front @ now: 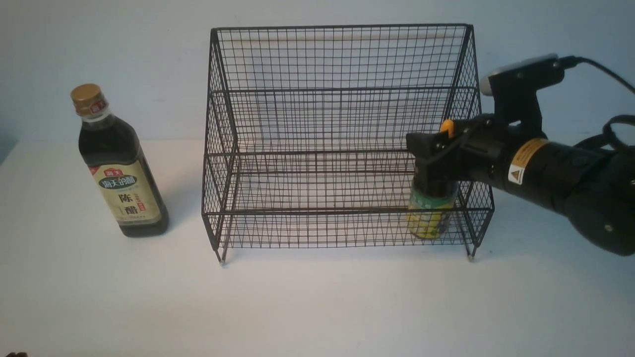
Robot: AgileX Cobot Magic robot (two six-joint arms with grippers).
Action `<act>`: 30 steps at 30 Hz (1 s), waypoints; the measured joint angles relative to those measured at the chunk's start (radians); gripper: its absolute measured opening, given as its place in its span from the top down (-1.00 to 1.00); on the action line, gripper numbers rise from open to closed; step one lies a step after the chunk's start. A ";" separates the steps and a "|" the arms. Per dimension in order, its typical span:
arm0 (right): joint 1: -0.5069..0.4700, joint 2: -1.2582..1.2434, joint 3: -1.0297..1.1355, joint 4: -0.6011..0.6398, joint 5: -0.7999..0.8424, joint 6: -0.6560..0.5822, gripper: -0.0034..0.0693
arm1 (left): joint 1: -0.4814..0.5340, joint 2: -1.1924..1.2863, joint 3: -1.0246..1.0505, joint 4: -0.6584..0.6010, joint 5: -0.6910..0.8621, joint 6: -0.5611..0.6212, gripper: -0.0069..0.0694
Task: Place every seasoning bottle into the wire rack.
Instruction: Use the right arm to put the condiment bottle back on the shelf, then use the left arm to grab the condiment bottle closest to it
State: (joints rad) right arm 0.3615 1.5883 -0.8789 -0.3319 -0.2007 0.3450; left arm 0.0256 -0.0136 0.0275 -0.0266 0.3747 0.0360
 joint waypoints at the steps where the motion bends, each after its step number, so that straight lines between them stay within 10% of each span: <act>1: 0.000 -0.014 0.000 0.000 0.023 0.000 -0.44 | 0.000 0.000 0.000 0.000 0.000 0.000 0.83; 11: 0.000 -0.342 0.000 0.000 0.295 0.000 -0.42 | 0.000 0.000 0.000 0.000 0.000 0.000 0.83; 21: 0.000 -0.946 -0.001 0.008 0.639 0.024 0.84 | 0.000 0.000 0.000 0.000 0.000 0.000 0.83; 30: 0.000 -1.243 -0.003 0.008 0.819 0.100 0.94 | 0.000 0.000 0.000 0.000 0.000 0.000 0.83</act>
State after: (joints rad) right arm 0.3619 0.3454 -0.8819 -0.3243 0.6188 0.4446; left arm 0.0256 -0.0136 0.0275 -0.0266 0.3747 0.0360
